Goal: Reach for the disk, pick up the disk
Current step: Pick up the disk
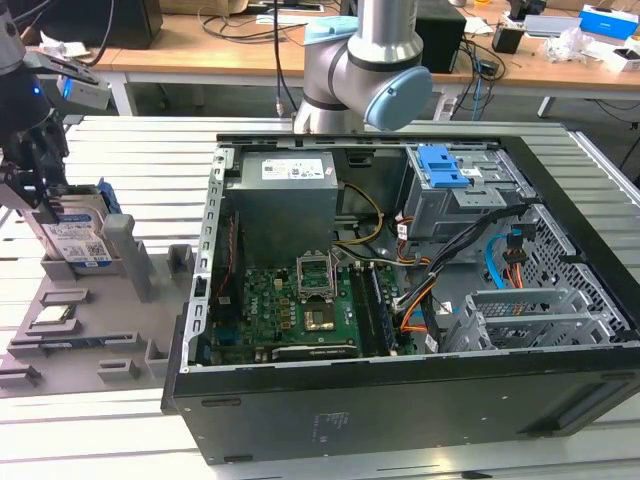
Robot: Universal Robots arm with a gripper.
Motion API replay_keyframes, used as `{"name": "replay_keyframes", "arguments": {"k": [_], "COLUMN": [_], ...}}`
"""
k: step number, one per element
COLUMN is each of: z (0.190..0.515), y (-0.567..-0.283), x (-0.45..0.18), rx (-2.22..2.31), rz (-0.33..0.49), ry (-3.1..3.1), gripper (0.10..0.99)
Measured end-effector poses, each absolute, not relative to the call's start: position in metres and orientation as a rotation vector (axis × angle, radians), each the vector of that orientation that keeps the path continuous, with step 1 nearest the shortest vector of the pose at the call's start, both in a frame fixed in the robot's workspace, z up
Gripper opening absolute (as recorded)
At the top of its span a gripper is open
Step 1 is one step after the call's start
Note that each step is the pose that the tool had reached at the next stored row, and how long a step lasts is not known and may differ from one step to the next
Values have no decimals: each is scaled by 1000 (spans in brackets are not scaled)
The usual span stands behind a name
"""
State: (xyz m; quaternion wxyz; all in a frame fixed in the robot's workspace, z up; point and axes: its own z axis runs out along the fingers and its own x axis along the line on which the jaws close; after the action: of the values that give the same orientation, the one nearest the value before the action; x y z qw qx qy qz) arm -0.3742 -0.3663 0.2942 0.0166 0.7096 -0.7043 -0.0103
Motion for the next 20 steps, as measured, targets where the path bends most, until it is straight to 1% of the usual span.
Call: {"name": "replay_keyframes", "arguments": {"k": [10, 20], "z": [282, 281], "y": [-366, -366], "x": [-373, -373], "rx": [2206, 2206], "rz": [-32, -32], "ry": [-2190, -2189], "gripper": [545, 545]}}
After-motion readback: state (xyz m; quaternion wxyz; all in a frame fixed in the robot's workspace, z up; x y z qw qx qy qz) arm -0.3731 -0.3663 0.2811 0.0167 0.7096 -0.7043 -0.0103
